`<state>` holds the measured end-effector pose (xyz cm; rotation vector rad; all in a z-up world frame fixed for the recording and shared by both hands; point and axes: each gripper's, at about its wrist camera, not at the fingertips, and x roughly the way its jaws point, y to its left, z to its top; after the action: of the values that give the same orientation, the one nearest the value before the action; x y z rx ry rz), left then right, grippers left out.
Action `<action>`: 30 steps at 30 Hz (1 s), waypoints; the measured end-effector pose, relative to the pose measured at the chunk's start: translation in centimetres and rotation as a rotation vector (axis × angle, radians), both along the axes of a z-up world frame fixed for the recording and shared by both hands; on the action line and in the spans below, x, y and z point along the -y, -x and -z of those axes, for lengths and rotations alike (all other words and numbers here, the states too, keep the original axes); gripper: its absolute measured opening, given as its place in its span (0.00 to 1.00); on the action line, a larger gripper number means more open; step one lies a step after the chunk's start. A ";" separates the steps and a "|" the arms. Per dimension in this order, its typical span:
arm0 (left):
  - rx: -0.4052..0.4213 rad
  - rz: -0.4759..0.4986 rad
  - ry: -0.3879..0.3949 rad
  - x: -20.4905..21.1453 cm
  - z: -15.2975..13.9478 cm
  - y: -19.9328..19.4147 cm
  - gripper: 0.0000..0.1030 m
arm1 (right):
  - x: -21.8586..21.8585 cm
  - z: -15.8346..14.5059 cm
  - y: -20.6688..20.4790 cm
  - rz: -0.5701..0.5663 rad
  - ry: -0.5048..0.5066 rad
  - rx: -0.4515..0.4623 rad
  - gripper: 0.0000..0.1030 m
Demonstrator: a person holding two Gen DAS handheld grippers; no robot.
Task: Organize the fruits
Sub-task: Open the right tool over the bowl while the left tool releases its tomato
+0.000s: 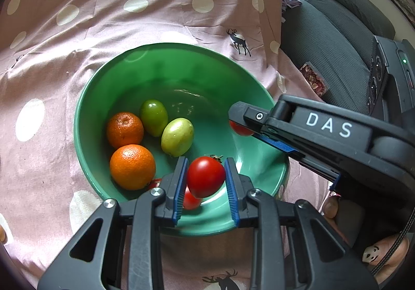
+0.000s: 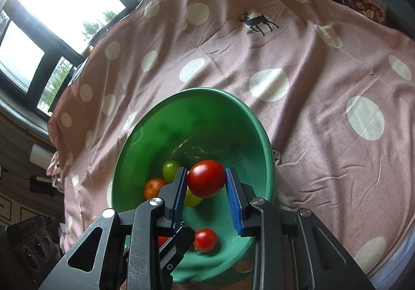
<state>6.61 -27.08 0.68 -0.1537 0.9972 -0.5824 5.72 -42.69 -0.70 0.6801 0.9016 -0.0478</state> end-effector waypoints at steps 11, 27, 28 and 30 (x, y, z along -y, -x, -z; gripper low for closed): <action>-0.001 -0.007 0.003 -0.2 0.0 0.1 0.31 | 0.0 0.1 0.0 0.001 -0.002 0.000 0.31; 0.036 -0.050 0.019 -2.9 -1.4 1.5 0.53 | 0.0 -0.3 0.2 -0.001 0.008 0.000 0.40; 0.044 -0.058 0.020 -3.3 -1.7 1.6 0.54 | 0.0 -0.4 0.3 0.001 0.013 0.003 0.40; 0.059 -0.074 0.025 -4.4 -2.3 2.1 0.57 | -0.3 -0.7 0.3 0.002 0.030 0.004 0.41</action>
<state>4.54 -22.64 2.94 -0.1938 0.9234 -0.5295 5.39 -42.39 -0.03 0.6528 0.8952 -0.0621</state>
